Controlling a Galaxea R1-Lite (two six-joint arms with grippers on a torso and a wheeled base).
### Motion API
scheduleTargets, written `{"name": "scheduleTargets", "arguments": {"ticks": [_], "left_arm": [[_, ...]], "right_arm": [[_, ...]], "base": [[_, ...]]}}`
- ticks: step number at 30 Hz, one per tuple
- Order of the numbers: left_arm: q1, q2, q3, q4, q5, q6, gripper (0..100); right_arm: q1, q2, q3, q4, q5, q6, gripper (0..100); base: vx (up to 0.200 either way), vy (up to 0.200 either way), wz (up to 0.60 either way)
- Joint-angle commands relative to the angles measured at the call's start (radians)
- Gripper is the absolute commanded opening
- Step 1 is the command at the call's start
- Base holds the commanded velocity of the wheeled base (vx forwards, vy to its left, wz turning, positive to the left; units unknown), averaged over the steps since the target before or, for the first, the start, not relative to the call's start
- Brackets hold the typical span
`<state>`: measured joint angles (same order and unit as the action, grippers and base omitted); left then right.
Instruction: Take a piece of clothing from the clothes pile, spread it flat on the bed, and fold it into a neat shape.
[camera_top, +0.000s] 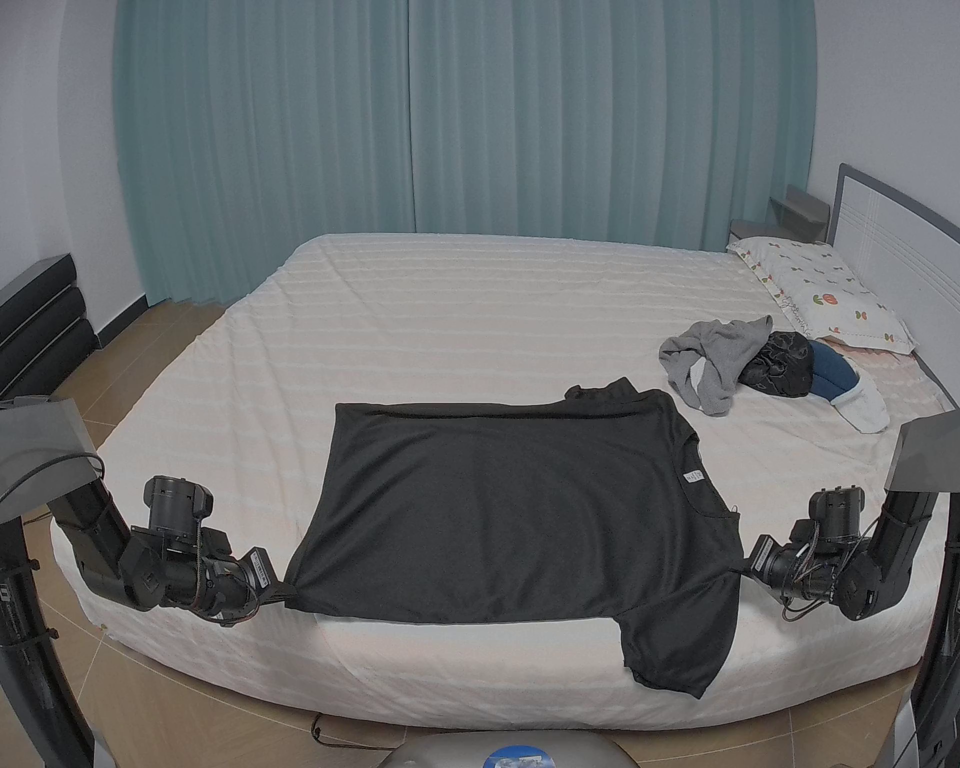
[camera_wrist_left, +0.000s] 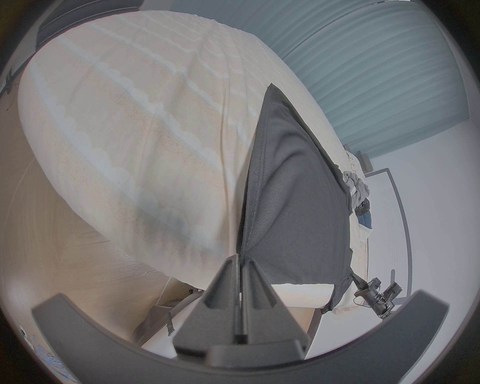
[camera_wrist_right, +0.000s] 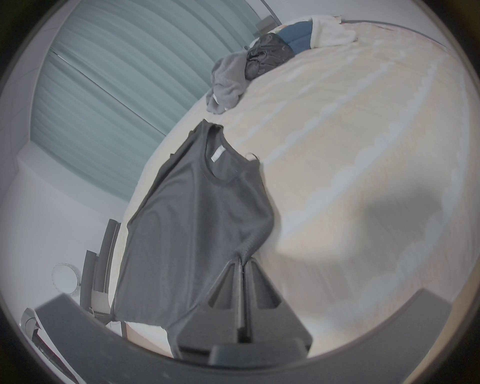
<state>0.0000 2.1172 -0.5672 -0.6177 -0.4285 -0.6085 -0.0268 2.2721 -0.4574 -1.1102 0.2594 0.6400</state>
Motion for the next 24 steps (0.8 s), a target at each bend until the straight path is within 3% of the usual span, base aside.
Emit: {"name": "scheduleTargets", "arguments": {"ticks": [1,11,12,20,24], "left_arm": [[0.0,0.0,0.0,-0.001,-0.001,0.0,0],[-0.002,0.0,0.0,-0.001,-0.001,0.0,0],[0.0,0.0,0.0,0.001,-0.001,0.0,0],[-0.002,0.0,0.0,0.001,-0.001,-0.002,0],[-0.002,0.0,0.0,0.001,0.001,-0.004,0]], "right_arm": [[-0.007,-0.006,-0.066,-0.002,-0.002,0.001,0],[0.008,0.035,-0.152,0.012,-0.003,-0.002,0],[0.008,0.044,-0.15,0.01,-0.003,-0.005,100],[-0.024,0.001,-0.093,-0.045,0.015,-0.017,100],[-0.044,-0.063,0.0,-0.057,0.144,-0.029,100]], "base": [[0.0,0.0,0.0],[0.0,0.0,0.0],[0.0,0.0,0.0],[0.0,0.0,0.0],[0.0,0.0,0.0]]}}
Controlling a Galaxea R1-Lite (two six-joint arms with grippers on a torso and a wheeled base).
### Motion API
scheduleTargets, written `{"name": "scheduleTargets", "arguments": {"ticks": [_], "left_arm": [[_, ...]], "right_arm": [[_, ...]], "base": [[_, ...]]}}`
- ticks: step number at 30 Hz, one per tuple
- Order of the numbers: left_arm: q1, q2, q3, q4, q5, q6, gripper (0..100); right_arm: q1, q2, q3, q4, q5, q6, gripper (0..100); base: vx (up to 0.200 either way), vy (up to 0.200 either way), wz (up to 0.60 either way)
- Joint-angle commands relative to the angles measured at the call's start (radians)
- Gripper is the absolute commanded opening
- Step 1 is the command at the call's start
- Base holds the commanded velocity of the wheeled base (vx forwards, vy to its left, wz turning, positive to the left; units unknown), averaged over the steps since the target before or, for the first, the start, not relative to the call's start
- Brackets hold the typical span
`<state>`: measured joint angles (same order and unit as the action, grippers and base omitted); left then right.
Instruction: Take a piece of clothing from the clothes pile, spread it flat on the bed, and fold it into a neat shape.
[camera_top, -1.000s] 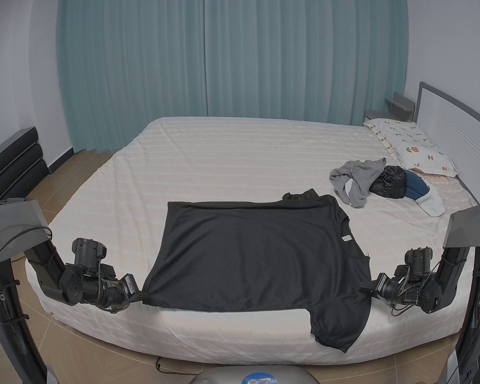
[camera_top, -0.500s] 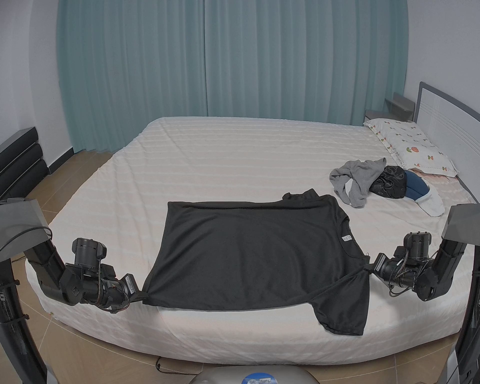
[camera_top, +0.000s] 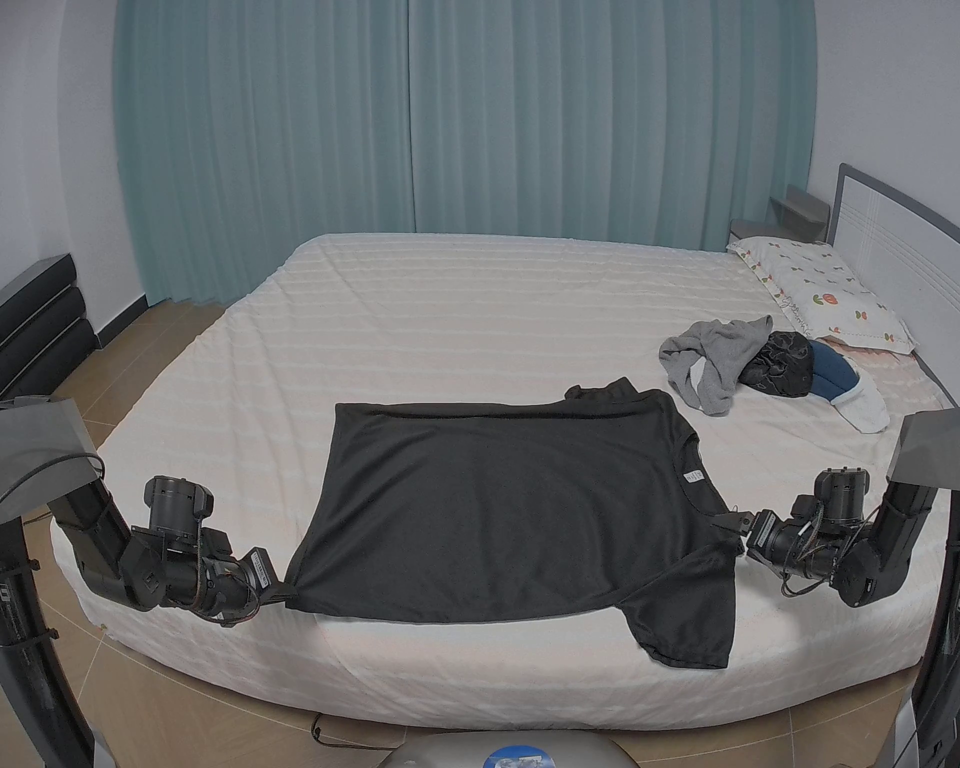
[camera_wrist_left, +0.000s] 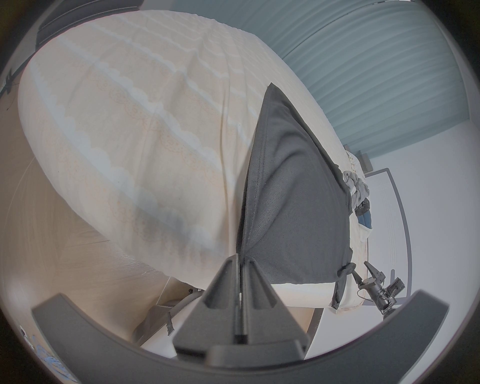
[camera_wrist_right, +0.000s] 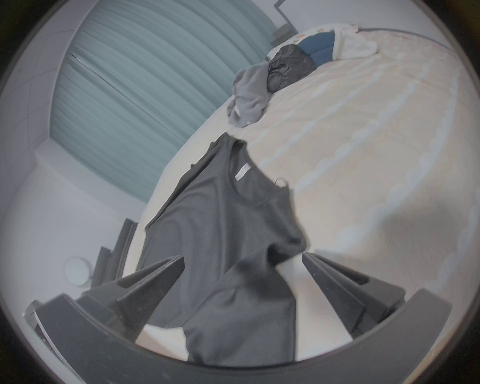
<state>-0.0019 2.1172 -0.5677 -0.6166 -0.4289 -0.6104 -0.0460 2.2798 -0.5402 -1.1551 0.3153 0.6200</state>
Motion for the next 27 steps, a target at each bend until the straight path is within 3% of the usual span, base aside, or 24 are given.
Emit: {"name": "scheduleTargets", "arguments": {"ticks": [1,3,4,5,8,10,27], "left_arm": [[0.0,0.0,0.0,0.0,-0.001,-0.002,0],[0.0,0.0,0.0,0.0,-0.001,-0.002,0],[0.0,0.0,0.0,0.0,-0.001,-0.002,0],[0.0,0.0,0.0,0.0,-0.001,-0.002,0],[0.0,0.0,0.0,-0.002,-0.001,0.0,0],[0.0,0.0,0.0,-0.002,-0.001,0.0,0],[0.0,0.0,0.0,-0.002,-0.001,0.0,0]], "right_arm": [[-0.034,-0.08,0.1,-0.014,0.12,-0.014,100],[-0.04,-0.086,0.117,-0.014,0.149,-0.023,100],[-0.046,-0.079,0.163,-0.015,0.199,-0.098,100],[-0.046,-0.079,0.163,-0.015,0.199,-0.098,100],[-0.04,-0.023,0.203,-0.023,0.206,-0.221,100],[-0.041,0.0,0.206,-0.04,0.206,-0.243,100],[-0.003,0.072,0.187,-0.084,0.215,-0.243,100]], "base": [[0.0,0.0,0.0],[0.0,0.0,0.0],[0.0,0.0,0.0],[0.0,0.0,0.0],[0.0,0.0,0.0],[0.0,0.0,0.0],[0.0,0.0,0.0]]}}
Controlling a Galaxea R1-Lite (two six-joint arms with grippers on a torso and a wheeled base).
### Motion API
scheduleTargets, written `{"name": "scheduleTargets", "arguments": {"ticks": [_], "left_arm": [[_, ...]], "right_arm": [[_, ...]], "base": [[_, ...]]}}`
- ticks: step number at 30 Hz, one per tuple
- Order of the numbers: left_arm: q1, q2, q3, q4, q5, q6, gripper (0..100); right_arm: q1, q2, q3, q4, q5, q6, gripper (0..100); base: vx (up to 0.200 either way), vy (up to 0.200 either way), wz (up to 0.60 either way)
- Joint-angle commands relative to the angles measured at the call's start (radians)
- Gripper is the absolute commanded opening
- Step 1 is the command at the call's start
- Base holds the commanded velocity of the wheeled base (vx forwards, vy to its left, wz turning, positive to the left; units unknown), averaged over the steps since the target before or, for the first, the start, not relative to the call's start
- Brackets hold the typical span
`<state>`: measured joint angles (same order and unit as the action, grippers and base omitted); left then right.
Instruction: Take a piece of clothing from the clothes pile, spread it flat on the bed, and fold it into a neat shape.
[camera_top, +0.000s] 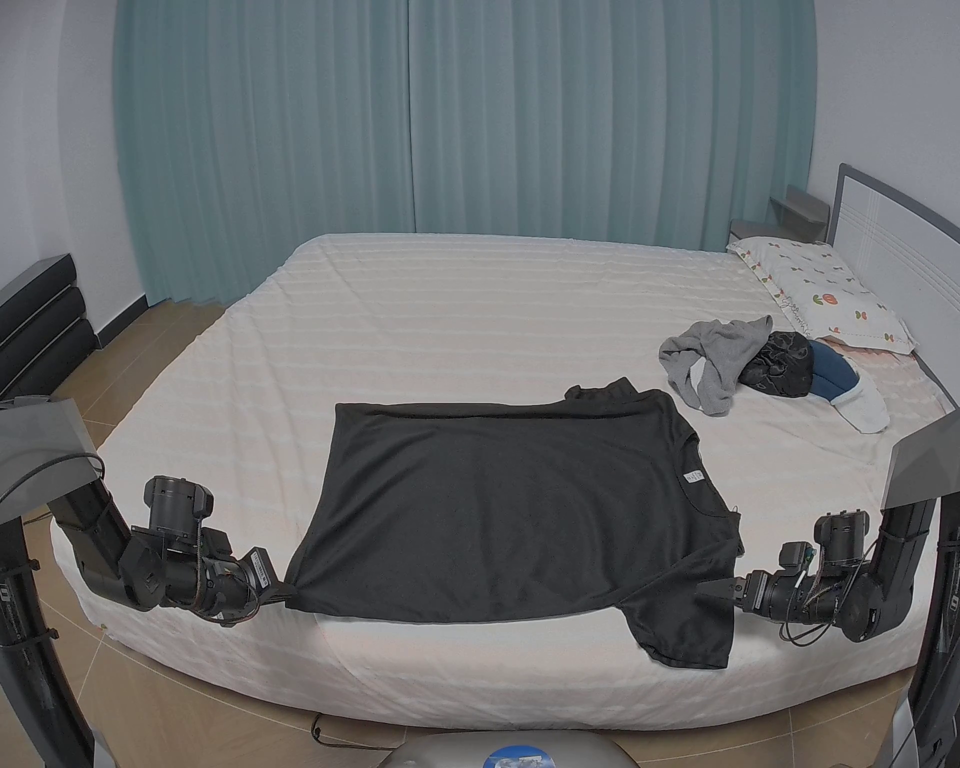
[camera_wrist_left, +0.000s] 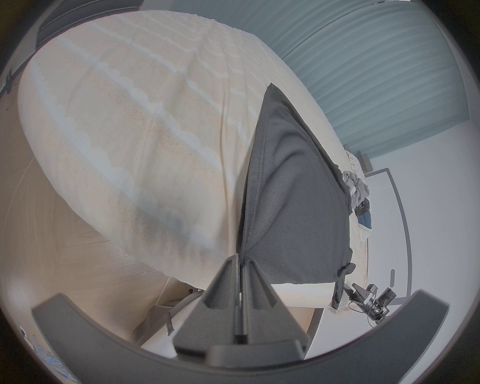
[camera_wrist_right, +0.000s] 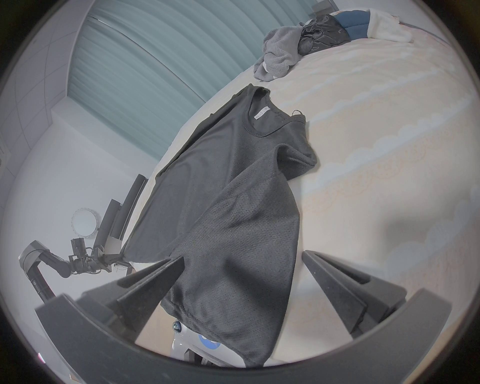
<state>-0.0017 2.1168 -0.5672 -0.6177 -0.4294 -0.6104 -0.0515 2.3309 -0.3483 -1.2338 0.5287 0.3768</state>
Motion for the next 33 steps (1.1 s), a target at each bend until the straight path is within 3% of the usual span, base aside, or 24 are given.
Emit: {"name": "scheduleTargets", "arguments": {"ticks": [1,3,4,16,21,33], "left_arm": [[0.0,0.0,0.0,-0.001,0.0,0.0,0],[0.0,0.0,0.0,-0.001,0.0,0.0,0],[0.0,0.0,0.0,-0.001,0.0,0.0,0],[0.0,0.0,0.001,-0.001,0.001,0.005,0],[0.002,-0.001,0.006,-0.001,0.003,0.008,0],[0.011,-0.066,0.067,0.003,0.02,0.052,0]], "right_arm": [[0.004,0.027,-0.006,-0.007,0.002,0.002,100],[0.005,0.038,-0.009,-0.012,0.0,0.002,100],[0.005,0.042,-0.012,-0.018,-0.001,0.002,0],[0.002,-0.015,0.032,-0.067,-0.019,-0.006,0],[-0.001,-0.065,0.052,-0.064,-0.102,-0.009,0],[-0.034,-0.2,0.229,-0.064,-0.09,-0.015,0]], "base": [[0.0,0.0,0.0],[0.0,0.0,0.0],[0.0,0.0,0.0],[0.0,0.0,0.0],[0.0,0.0,0.0],[0.0,0.0,0.0]]}}
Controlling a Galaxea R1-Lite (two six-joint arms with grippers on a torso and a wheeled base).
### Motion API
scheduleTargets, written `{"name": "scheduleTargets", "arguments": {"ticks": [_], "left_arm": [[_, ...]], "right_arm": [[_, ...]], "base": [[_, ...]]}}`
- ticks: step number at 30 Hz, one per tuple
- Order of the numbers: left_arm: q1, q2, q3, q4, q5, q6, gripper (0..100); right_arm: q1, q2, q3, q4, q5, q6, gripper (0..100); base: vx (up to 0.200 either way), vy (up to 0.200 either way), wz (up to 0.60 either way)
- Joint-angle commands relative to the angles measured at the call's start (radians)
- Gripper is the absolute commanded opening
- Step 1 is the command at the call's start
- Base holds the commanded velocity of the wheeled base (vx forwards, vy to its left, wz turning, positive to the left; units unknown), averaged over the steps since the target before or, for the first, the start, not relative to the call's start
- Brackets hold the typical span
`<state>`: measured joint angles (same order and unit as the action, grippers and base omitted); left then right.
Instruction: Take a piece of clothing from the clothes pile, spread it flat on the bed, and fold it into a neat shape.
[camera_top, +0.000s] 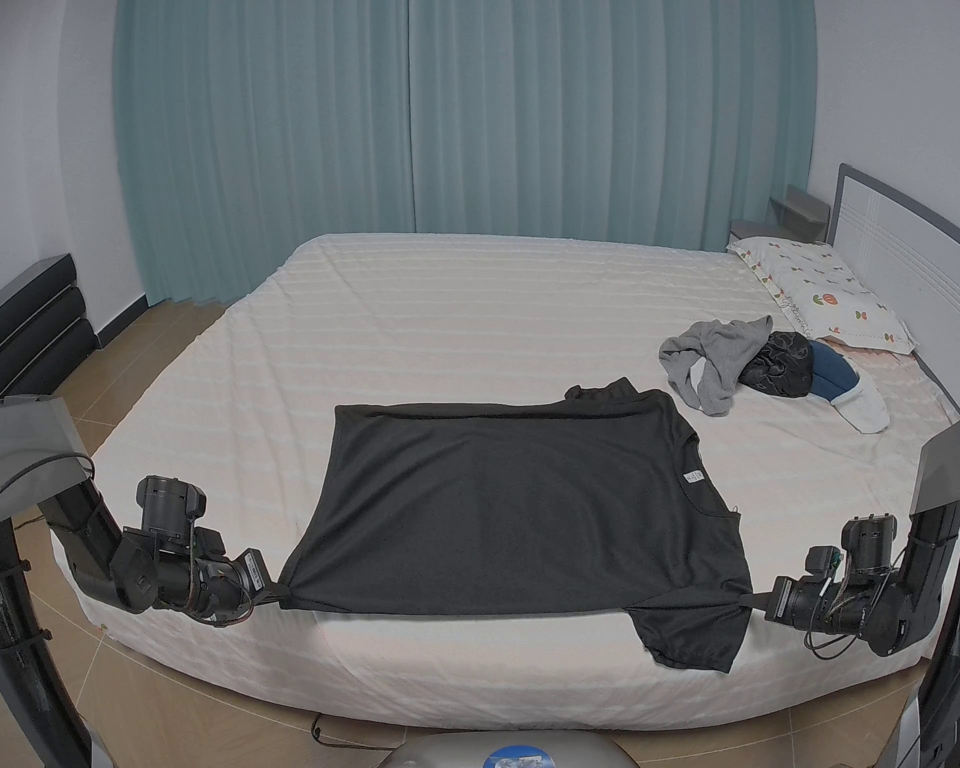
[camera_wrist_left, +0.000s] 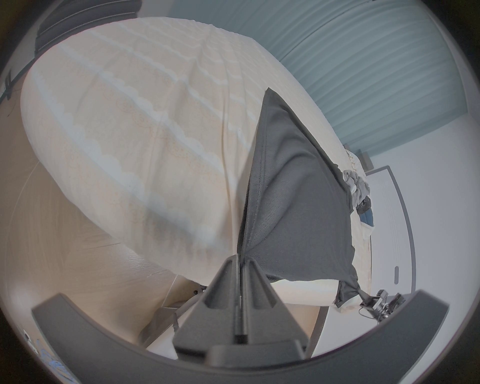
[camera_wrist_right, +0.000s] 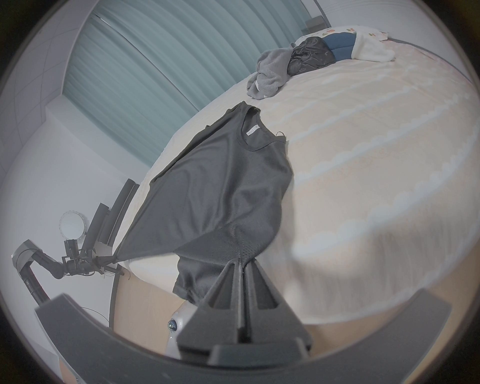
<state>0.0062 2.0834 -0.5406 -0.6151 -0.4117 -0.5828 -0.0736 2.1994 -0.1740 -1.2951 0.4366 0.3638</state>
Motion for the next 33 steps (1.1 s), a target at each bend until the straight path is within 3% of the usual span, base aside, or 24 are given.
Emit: {"name": "scheduleTargets", "arguments": {"ticks": [1,13,19,28,33], "left_arm": [[0.005,-0.032,0.048,0.0,0.004,0.037,0],[0.018,-0.031,0.105,-0.003,0.037,0.112,0],[0.02,-0.043,0.165,-0.003,0.042,0.201,0],[0.028,-0.071,0.199,-0.006,0.04,0.222,0],[0.029,-0.106,0.258,-0.011,0.042,0.314,0]], "right_arm": [[-0.012,-0.072,0.059,-0.001,0.002,-0.002,0],[-0.018,-0.113,0.162,-0.003,0.021,-0.051,0],[-0.02,-0.136,0.174,0.013,0.025,-0.074,0],[-0.021,-0.217,0.174,0.195,0.025,-0.141,0],[-0.031,-0.253,0.174,0.269,0.025,-0.163,0]], "base": [[0.0,0.0,0.0],[0.0,0.0,0.0],[0.0,0.0,0.0],[0.0,0.0,0.0],[0.0,0.0,0.0]]}}
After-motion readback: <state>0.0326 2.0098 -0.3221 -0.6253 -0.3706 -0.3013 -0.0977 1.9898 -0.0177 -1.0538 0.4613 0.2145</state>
